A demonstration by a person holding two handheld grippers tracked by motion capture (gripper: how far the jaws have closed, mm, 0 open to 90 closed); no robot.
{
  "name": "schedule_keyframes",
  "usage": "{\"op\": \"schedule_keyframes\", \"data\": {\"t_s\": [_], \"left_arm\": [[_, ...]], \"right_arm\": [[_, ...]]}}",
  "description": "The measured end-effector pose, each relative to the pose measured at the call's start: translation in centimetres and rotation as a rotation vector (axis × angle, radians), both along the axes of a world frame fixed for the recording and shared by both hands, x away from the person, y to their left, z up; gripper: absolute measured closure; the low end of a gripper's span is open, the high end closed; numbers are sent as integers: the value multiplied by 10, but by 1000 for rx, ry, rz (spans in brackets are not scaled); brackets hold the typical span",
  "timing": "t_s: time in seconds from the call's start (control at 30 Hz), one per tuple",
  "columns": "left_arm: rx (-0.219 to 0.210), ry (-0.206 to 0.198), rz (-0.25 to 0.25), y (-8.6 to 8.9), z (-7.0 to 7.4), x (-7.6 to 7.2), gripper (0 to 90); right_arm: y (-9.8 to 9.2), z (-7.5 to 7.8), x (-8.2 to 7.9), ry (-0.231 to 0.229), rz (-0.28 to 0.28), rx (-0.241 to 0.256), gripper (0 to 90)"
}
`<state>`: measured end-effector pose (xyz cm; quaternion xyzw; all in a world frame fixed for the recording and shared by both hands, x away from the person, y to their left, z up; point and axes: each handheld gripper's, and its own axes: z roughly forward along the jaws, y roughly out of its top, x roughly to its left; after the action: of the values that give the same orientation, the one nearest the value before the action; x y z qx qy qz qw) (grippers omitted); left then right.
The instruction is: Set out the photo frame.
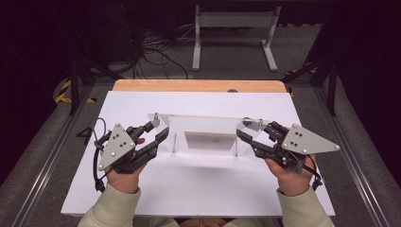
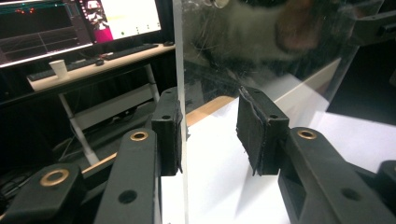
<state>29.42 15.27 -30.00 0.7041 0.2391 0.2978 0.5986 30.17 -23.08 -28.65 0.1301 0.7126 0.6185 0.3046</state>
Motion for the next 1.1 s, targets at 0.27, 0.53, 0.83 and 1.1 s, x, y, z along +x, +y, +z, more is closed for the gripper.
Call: {"op": "schedule_keyframes", "data": {"t_s": [0.27, 0.53, 0.83, 1.1], "left_arm": [[1, 42, -11, -2, 12, -15, 630], [-11, 52, -28, 0, 11, -14, 636], [-53, 58, -50, 6, 3, -1, 597], [-45, 85, -29, 8, -7, 9, 488]], "right_arm": [[-7, 8, -10, 104, 51, 66, 638], [-7, 9, -9, 94, 48, 108, 614], [-1, -2, 5, 76, 25, 137, 587], [2, -12, 19, 87, -29, 94, 546]]}}
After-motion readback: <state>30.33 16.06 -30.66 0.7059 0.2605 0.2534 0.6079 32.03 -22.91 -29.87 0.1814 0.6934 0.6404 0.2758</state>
